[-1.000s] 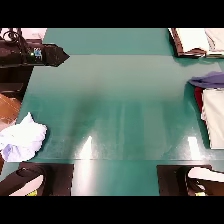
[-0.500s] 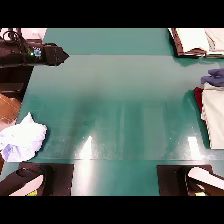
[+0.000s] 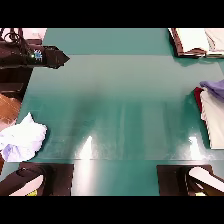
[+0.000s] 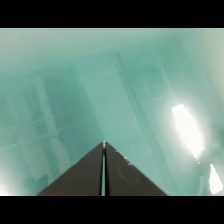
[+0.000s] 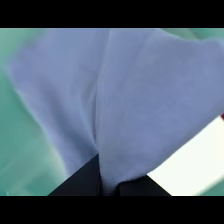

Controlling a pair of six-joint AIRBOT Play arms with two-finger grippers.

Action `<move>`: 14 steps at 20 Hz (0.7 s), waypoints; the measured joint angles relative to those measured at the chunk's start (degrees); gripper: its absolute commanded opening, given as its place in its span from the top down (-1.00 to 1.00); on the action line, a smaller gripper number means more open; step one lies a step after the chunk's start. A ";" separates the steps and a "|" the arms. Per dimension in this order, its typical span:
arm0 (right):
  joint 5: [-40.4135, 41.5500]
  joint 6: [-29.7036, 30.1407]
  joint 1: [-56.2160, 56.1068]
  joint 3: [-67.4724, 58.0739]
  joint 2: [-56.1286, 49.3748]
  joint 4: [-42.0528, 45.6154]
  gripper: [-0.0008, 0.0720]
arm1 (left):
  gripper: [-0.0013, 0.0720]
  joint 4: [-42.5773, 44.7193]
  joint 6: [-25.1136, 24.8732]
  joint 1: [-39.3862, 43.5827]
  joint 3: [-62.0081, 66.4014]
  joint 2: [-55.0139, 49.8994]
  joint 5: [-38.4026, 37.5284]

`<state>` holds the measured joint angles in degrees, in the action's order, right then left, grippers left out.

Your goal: Fold the shirts.

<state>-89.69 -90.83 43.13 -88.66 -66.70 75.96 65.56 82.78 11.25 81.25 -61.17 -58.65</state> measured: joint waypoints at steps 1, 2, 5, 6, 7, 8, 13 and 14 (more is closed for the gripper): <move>-0.04 -0.07 0.94 2.54 0.92 0.57 0.92 | 0.89 0.00 -0.17 0.00 0.00 0.02 -0.11; -0.04 -0.09 2.03 5.22 1.81 0.96 0.92 | 0.89 0.00 -0.35 0.00 0.00 0.02 -0.15; 0.52 -0.09 5.49 11.87 4.09 1.73 0.37 | 0.89 0.00 -0.57 0.00 0.00 0.02 -0.46; 0.59 0.11 6.43 13.57 4.61 1.99 -0.37 | 0.89 0.00 -0.59 0.00 0.00 0.00 -0.48; 0.74 0.66 7.39 15.06 5.03 2.05 -0.86 | 0.89 0.00 -0.61 0.00 0.00 0.02 -0.50; 0.98 1.11 8.11 16.11 5.16 2.10 -0.88 | 0.89 0.00 -0.63 0.00 0.00 0.02 -0.52; 1.42 2.05 8.37 13.94 4.20 0.76 -0.88 | 0.89 0.00 -0.74 0.00 0.00 0.02 -0.92; 1.70 2.19 6.95 12.35 3.89 -0.72 -0.87 | 0.89 0.00 -0.74 0.00 0.00 0.02 -0.90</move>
<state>-87.99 -88.64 50.09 -76.31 -62.81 75.24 65.56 82.04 11.25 81.25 -61.14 -59.55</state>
